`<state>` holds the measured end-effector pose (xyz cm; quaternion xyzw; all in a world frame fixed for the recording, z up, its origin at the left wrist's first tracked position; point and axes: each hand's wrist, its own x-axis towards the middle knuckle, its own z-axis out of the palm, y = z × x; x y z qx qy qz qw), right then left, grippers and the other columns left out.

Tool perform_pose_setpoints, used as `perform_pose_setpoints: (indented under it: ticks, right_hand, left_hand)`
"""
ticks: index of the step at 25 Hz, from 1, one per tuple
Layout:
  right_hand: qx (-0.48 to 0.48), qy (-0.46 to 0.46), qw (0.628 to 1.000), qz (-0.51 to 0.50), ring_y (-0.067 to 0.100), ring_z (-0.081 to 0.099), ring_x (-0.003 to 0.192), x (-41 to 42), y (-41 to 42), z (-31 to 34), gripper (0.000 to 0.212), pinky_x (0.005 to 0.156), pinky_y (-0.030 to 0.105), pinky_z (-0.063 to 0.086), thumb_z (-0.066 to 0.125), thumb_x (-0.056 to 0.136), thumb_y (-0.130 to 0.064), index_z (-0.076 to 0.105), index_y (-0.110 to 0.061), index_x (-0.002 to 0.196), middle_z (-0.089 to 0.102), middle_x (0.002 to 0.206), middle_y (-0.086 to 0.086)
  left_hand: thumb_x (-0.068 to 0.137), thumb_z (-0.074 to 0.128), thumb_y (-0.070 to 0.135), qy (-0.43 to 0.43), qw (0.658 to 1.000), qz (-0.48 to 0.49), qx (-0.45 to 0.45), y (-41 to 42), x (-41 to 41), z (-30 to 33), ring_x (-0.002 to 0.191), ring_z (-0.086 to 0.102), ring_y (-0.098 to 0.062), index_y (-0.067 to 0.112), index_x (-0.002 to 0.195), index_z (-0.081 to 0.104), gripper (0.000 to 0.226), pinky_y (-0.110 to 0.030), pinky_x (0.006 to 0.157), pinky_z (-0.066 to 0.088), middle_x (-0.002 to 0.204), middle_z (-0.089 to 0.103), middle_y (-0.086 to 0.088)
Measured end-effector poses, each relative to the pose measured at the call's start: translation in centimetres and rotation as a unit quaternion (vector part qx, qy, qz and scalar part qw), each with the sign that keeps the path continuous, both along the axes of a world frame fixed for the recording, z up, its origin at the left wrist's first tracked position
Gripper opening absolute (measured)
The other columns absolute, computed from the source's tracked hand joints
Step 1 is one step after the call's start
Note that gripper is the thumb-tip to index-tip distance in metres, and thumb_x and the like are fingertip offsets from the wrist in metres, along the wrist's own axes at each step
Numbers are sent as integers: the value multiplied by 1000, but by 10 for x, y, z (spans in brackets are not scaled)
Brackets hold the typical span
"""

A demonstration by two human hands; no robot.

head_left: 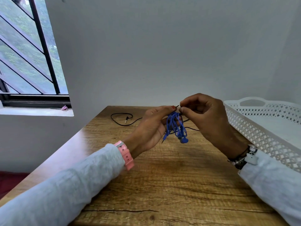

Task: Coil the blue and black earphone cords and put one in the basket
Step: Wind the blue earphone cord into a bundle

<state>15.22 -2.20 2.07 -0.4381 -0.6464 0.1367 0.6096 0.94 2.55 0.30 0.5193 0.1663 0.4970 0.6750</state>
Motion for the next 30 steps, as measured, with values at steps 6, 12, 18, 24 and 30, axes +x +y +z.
perform_pose_setpoints:
  ticks: [6, 12, 18, 24, 30]
  right_hand:
    - [-6, 85, 996, 42, 5, 69, 74, -2, 2, -4, 29, 70, 16, 55, 69, 78, 4, 54, -13, 96, 67, 84, 2]
    - [15, 80, 995, 53, 5, 70, 76, -4, 2, -8, 28, 70, 15, 54, 69, 78, 5, 53, -15, 91, 69, 86, 7]
    - [26, 73, 995, 57, 8, 70, 78, -5, 2, -10, 26, 71, 15, 54, 68, 79, 6, 53, -8, 95, 69, 87, 11]
    - [29, 59, 996, 59, 6, 70, 77, -6, 2, -10, 26, 70, 15, 54, 67, 79, 7, 53, -10, 93, 69, 86, 8]
    - [35, 50, 996, 61, 9, 69, 77, -7, 0, -9, 29, 71, 17, 55, 66, 79, 7, 53, -16, 89, 68, 85, 7]
  left_hand:
    - [90, 52, 5, 5, 1000, 4, -11, -2, 0, 0, 65, 65, -14, -4, 89, 66, 17, -24, 66, 57, 74, 68, -9]
    - [89, 52, 4, 10, 1000, 7, -23, -3, 0, 0, 63, 63, -14, -6, 90, 65, 16, -24, 64, 56, 74, 66, -10]
    - [88, 53, 3, 10, 1000, 5, -28, -1, 0, -1, 66, 64, -14, -4, 88, 66, 15, -26, 68, 56, 76, 66, -10]
    - [88, 52, 3, 8, 999, 2, -32, -1, 0, -2, 66, 64, -15, -2, 83, 67, 17, -25, 67, 56, 76, 64, -10]
    - [88, 52, 3, 11, 999, 5, -36, 0, 1, -2, 69, 64, -16, -2, 84, 67, 16, -28, 72, 56, 77, 64, -11]
